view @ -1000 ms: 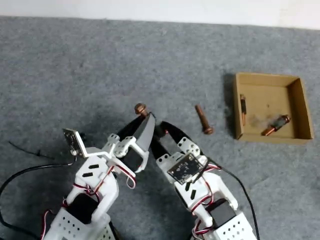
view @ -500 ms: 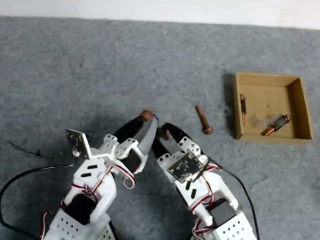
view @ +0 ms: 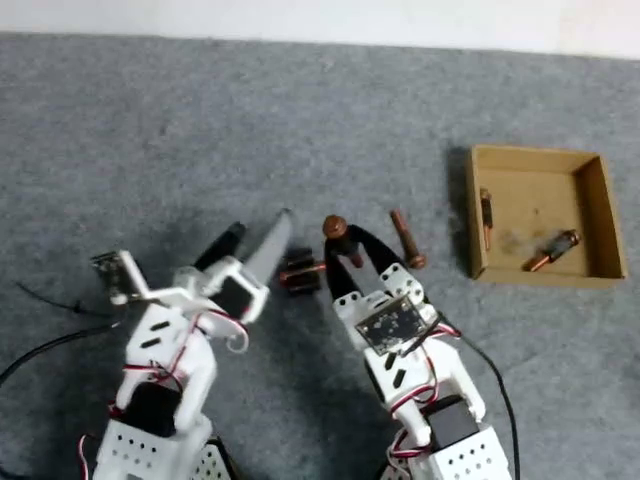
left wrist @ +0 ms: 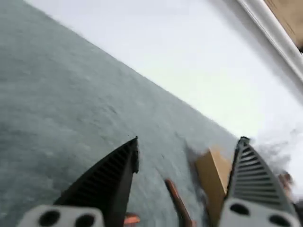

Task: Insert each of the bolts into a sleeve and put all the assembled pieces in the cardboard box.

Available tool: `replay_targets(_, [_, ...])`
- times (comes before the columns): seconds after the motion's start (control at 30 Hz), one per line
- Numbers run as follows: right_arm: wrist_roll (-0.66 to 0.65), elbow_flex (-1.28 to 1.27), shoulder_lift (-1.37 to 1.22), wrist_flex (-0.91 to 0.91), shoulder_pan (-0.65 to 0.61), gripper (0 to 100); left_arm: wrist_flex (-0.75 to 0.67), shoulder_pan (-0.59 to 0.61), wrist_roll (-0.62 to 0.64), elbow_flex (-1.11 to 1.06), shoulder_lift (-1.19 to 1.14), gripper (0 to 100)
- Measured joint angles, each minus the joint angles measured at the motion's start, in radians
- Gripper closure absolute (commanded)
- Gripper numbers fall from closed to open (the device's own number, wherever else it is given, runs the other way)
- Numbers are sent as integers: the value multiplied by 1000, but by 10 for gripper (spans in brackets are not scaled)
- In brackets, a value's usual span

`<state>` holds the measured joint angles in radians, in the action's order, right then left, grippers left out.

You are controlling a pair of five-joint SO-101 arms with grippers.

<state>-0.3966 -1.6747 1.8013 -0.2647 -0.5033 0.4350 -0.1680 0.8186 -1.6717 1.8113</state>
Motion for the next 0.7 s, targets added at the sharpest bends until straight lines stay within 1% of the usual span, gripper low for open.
replay_targets(0.13, [5, 0, 0, 0, 75, 993, 0, 37, 9, -3, 0, 699])
replay_targets(0.23, [64, 0, 0, 0, 161, 993, 0, 48, 9, -5, 0, 720])
replay_targets(0.33, [120, 0, 0, 0, 247, 992, 0, 48, -14, -5, 0, 810])
replay_targets(0.47, [137, 0, 0, 0, 322, 992, 11, 54, -58, -6, 0, 979])
replay_targets(0.5, [138, 0, 0, 0, 350, 992, 17, 61, -68, -6, 0, 1000])
replay_targets(0.57, [138, 0, 0, 0, 407, 992, 29, 74, -92, -6, 0, 975])
replay_targets(0.7, [138, 5, 0, 0, 494, 991, 34, 92, -120, -6, 0, 995])
